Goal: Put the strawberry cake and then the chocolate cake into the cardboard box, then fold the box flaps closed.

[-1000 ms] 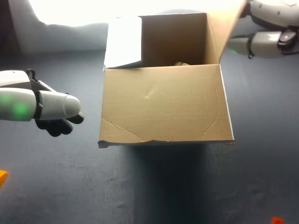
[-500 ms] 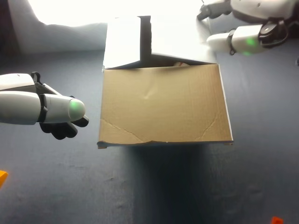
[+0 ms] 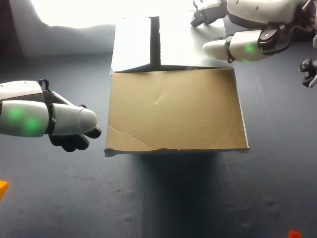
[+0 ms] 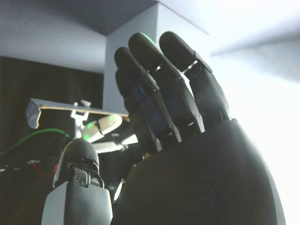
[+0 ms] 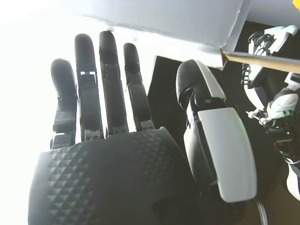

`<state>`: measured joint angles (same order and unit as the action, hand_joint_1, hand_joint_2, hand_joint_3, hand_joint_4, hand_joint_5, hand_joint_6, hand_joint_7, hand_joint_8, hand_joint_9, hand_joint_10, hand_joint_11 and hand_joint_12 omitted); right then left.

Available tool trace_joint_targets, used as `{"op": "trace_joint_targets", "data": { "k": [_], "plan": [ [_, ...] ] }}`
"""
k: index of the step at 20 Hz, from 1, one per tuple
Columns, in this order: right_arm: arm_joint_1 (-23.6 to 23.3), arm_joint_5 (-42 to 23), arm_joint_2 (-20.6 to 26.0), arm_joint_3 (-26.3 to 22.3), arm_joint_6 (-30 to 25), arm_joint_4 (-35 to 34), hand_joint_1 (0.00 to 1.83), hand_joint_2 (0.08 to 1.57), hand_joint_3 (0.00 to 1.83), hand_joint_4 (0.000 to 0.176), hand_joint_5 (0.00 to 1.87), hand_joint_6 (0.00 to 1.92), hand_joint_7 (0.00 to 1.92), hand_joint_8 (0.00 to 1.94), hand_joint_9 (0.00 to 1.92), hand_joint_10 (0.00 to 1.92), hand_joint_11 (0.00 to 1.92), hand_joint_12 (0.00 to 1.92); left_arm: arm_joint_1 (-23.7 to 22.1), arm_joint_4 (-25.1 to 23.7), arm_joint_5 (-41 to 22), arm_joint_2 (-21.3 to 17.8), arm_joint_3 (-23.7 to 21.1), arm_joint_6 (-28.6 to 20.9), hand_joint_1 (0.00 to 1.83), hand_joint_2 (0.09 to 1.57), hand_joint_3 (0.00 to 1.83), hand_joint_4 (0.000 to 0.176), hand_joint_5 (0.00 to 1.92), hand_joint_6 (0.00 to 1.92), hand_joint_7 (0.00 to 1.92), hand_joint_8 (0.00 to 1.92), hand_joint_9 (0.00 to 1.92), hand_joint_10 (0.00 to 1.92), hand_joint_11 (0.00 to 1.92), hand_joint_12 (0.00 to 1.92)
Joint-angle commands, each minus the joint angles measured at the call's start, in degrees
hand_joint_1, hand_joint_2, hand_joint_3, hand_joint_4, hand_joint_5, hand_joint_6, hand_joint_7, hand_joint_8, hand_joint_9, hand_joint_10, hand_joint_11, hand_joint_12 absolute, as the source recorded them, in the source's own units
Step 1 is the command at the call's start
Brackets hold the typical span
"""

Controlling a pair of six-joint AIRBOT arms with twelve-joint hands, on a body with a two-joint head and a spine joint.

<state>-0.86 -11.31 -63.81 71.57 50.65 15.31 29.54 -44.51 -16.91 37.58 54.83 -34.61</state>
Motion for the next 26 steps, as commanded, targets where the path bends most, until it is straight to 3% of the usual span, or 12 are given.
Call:
{"op": "trace_joint_targets", "data": {
  "k": [1, 12, 16, 22, 26],
  "plan": [
    [-0.2, -6.2, 0.7, 0.0, -0.3, -0.3, 0.24, 1.34, 0.0, 0.0, 0.4, 0.35, 0.63, 0.0, 0.36, 0.95, 0.05, 1.81, -0.7, 1.8, -3.8, -0.7, -0.2, -0.5, 0.15, 1.16, 0.0, 0.0, 0.81, 0.0, 0.99, 0.0, 0.75, 0.66, 0.43, 1.33],
    [1.7, -6.0, 0.7, -0.2, 0.5, -0.3, 0.25, 1.34, 0.0, 0.0, 0.4, 0.35, 0.62, 0.0, 0.36, 0.97, 0.05, 1.83, -1.7, 2.5, -3.8, -1.0, -1.3, -0.8, 0.13, 1.17, 0.0, 0.0, 0.81, 0.0, 0.97, 0.0, 0.75, 0.62, 0.43, 1.34],
    [-0.8, -6.1, 1.7, -0.3, -0.5, -0.3, 0.25, 1.34, 0.0, 0.0, 0.39, 0.35, 0.62, 0.0, 0.37, 0.98, 0.06, 1.81, -1.8, 2.5, -3.8, -1.4, -1.8, -0.8, 0.13, 1.16, 0.0, 0.0, 0.81, 0.0, 0.98, 0.01, 0.76, 0.64, 0.45, 1.34],
    [-2.3, -5.6, 5.3, -1.1, -0.6, -0.3, 0.25, 1.34, 0.0, 0.0, 0.39, 0.37, 0.66, 0.01, 0.39, 0.99, 0.09, 1.8, -1.7, 2.5, -4.3, -1.8, -2.7, -1.1, 0.16, 1.17, 0.0, 0.0, 0.83, 0.0, 0.99, 0.0, 0.78, 0.55, 0.45, 1.28],
    [-1.8, -5.2, 9.9, -2.2, -2.5, -0.3, 0.26, 1.33, 0.0, 0.0, 0.4, 0.37, 0.66, 0.01, 0.4, 0.97, 0.07, 1.8, -1.8, 2.5, -4.9, -2.5, -3.7, -1.5, 0.16, 1.17, 0.0, 0.0, 0.82, 0.0, 1.0, 0.0, 0.76, 0.65, 0.43, 1.35]
  ]
}}
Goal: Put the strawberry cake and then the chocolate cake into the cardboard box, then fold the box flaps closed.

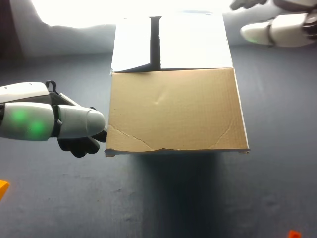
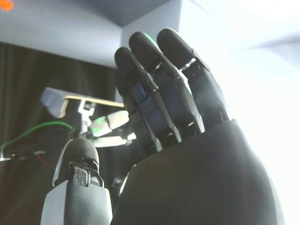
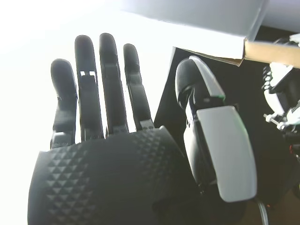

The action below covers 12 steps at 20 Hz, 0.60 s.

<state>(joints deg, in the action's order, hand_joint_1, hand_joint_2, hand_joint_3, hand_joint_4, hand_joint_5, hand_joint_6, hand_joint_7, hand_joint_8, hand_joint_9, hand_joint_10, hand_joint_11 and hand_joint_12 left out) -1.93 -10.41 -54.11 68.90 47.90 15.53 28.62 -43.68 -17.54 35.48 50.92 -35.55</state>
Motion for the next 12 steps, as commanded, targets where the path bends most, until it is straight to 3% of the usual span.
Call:
{"op": "trace_joint_targets", "data": {
  "k": [1, 4, 6, 9, 12],
  "plan": [
    [0.1, -6.1, 2.3, -0.3, -1.4, -0.5, 0.26, 1.34, 0.0, 0.0, 0.4, 0.37, 0.65, 0.01, 0.39, 0.96, 0.07, 1.79, -0.9, 1.7, -4.5, -0.6, -0.2, -0.6, 0.2, 1.16, 0.0, 0.0, 0.82, 0.01, 1.0, 0.0, 0.76, 0.65, 0.43, 1.35],
    [4.6, -7.8, 8.0, -2.6, -1.4, -5.7, 0.27, 1.34, 0.0, 0.0, 0.39, 0.37, 0.66, 0.01, 0.39, 0.95, 0.08, 1.8, -1.2, 1.7, -5.1, -1.1, -0.8, -0.9, 0.17, 1.17, 0.0, 0.0, 0.82, 0.0, 0.99, 0.0, 0.76, 0.61, 0.43, 1.31],
    [7.3, -7.7, 11.8, -4.6, 0.9, -14.4, 0.28, 1.33, 0.0, 0.0, 0.4, 0.38, 0.66, 0.01, 0.39, 0.94, 0.1, 1.78, -1.8, 1.7, -5.2, -1.2, -0.9, -1.1, 0.15, 1.17, 0.0, 0.0, 0.82, 0.0, 1.0, 0.0, 0.74, 0.72, 0.42, 1.37],
    [10.5, -10.6, 16.0, -8.2, 1.0, -18.2, 0.26, 1.33, 0.0, 0.0, 0.4, 0.39, 0.66, 0.0, 0.4, 0.93, 0.11, 1.77, -2.7, 1.7, -5.5, -1.2, -0.9, -1.1, 0.15, 1.17, 0.0, 0.0, 0.82, 0.0, 0.98, 0.0, 0.73, 0.67, 0.4, 1.36],
    [12.4, -11.9, 18.3, -11.1, 2.5, -22.0, 0.25, 1.33, 0.0, 0.0, 0.39, 0.39, 0.65, 0.0, 0.41, 0.92, 0.11, 1.77, -3.5, 1.6, -5.8, -1.1, -0.7, -1.1, 0.16, 1.17, 0.0, 0.0, 0.81, 0.0, 0.99, 0.0, 0.71, 0.76, 0.41, 1.37]
  ]
}}
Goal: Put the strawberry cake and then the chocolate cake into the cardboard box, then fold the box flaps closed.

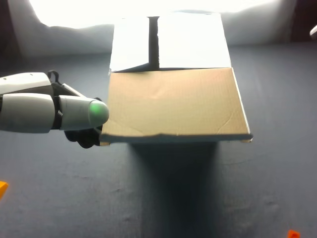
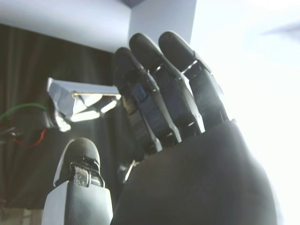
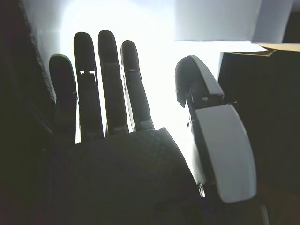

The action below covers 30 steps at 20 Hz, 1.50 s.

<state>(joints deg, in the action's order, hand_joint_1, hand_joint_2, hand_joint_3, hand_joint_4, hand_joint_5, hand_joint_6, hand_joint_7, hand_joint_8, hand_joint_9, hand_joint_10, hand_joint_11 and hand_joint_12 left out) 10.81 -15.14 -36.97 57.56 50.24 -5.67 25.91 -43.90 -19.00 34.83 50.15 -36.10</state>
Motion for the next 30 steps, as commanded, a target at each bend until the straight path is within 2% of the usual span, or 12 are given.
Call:
{"op": "trace_joint_targets", "data": {
  "k": [1, 5, 6, 12, 23, 26, 30],
  "plan": [
    [0.0, -7.7, 1.4, -0.2, 0.2, -1.3, 0.25, 1.33, 0.0, 0.0, 0.39, 0.39, 0.65, 0.0, 0.41, 0.92, 0.11, 1.77, -1.0, 1.8, -4.4, -0.4, 0.2, -0.5, 0.16, 1.17, 0.0, 0.0, 0.81, 0.0, 0.99, 0.0, 0.71, 0.76, 0.41, 1.37],
    [3.4, -12.9, 3.3, -2.9, -3.1, -1.9, 0.22, 1.34, 0.0, 0.0, 0.39, 0.4, 0.65, 0.01, 0.4, 0.92, 0.11, 1.78, -2.8, 1.8, -4.2, 0.1, 1.3, 0.0, 0.14, 1.18, 0.0, 0.0, 0.82, 0.0, 0.99, 0.0, 0.72, 0.69, 0.39, 1.39],
    [4.1, -13.5, 3.7, -3.5, -3.4, -1.9, 0.2, 1.34, 0.0, 0.0, 0.39, 0.4, 0.65, 0.01, 0.4, 0.92, 0.12, 1.78, -4.7, 1.8, -3.7, 0.6, 2.1, 0.3, 0.13, 1.18, 0.0, 0.0, 0.82, 0.0, 0.99, 0.0, 0.73, 0.67, 0.41, 1.37],
    [4.8, -13.3, 3.7, -4.2, -4.0, -1.6, 0.24, 1.34, 0.0, 0.0, 0.36, 0.39, 0.65, 0.0, 0.4, 0.91, 0.1, 1.76, -8.2, 1.8, -3.1, 1.4, 3.5, 0.8, 0.14, 1.18, 0.0, 0.0, 0.81, 0.0, 0.99, 0.0, 0.74, 0.66, 0.41, 1.37],
    [6.1, -13.2, 3.7, -5.1, -4.1, -1.5, 0.27, 1.34, 0.0, 0.0, 0.38, 0.39, 0.65, 0.0, 0.39, 0.92, 0.07, 1.79, -11.3, 1.8, -0.9, 2.7, 6.1, 0.9, 0.14, 1.18, 0.0, 0.0, 0.8, 0.01, 0.98, 0.0, 0.74, 0.64, 0.41, 1.35],
    [6.3, -13.2, 3.7, -5.2, -4.1, -1.4, 0.26, 1.33, 0.0, 0.0, 0.39, 0.37, 0.64, 0.0, 0.4, 0.92, 0.08, 1.78, -12.1, 1.8, -0.1, 3.2, 7.0, 0.9, 0.09, 1.19, 0.0, 0.0, 0.79, 0.0, 0.97, 0.0, 0.75, 0.64, 0.43, 1.35],
    [6.6, -13.2, 3.7, -5.2, -4.1, -1.3, 0.26, 1.33, 0.0, 0.0, 0.41, 0.35, 0.64, 0.0, 0.4, 0.92, 0.1, 1.77, -13.7, 1.8, 2.1, 4.1, 7.9, 0.9, 0.13, 1.18, 0.0, 0.0, 0.81, 0.01, 0.98, 0.0, 0.76, 0.65, 0.44, 1.35]
  ]
}}
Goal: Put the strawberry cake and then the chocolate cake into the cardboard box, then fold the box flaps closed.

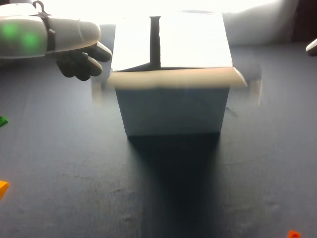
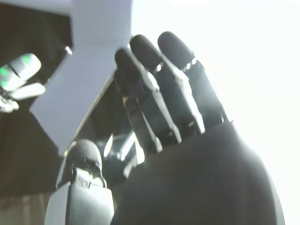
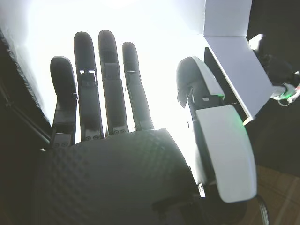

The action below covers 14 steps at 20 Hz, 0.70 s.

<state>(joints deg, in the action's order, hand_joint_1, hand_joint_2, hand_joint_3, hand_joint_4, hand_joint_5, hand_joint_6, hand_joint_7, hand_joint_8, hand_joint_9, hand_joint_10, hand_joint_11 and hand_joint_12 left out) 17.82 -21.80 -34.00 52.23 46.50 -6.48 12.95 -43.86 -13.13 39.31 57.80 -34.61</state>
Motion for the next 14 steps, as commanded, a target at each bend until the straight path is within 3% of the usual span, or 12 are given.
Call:
{"op": "trace_joint_targets", "data": {
  "k": [1, 6, 14],
  "plan": [
    [-0.4, -6.5, 0.7, 0.1, -0.3, -0.5, 0.26, 1.33, 0.0, 0.0, 0.41, 0.35, 0.65, 0.0, 0.4, 0.93, 0.1, 1.78, -1.1, 1.7, -3.3, -0.3, 0.4, -0.6, 0.12, 1.18, 0.0, 0.0, 0.8, 0.0, 0.98, 0.0, 0.76, 0.65, 0.42, 1.35],
    [-0.2, -6.5, 0.7, 0.1, -0.3, -0.5, 0.29, 1.32, 0.0, 0.0, 0.42, 0.3, 0.65, 0.0, 0.4, 0.92, 0.09, 1.78, -0.8, 1.7, -1.6, -0.7, 0.8, 2.0, 0.12, 1.18, 0.0, 0.0, 0.8, 0.0, 0.97, 0.0, 0.75, 0.64, 0.42, 1.33],
    [0.0, -6.5, 0.7, -0.1, -0.3, -0.2, 0.3, 1.31, 0.0, 0.0, 0.44, 0.29, 0.65, 0.01, 0.4, 0.94, 0.09, 1.79, 13.6, 1.7, -4.3, -3.2, 0.7, 3.4, 0.16, 1.18, 0.0, 0.0, 0.79, 0.0, 0.97, 0.0, 0.76, 0.62, 0.43, 1.33]
  ]
}}
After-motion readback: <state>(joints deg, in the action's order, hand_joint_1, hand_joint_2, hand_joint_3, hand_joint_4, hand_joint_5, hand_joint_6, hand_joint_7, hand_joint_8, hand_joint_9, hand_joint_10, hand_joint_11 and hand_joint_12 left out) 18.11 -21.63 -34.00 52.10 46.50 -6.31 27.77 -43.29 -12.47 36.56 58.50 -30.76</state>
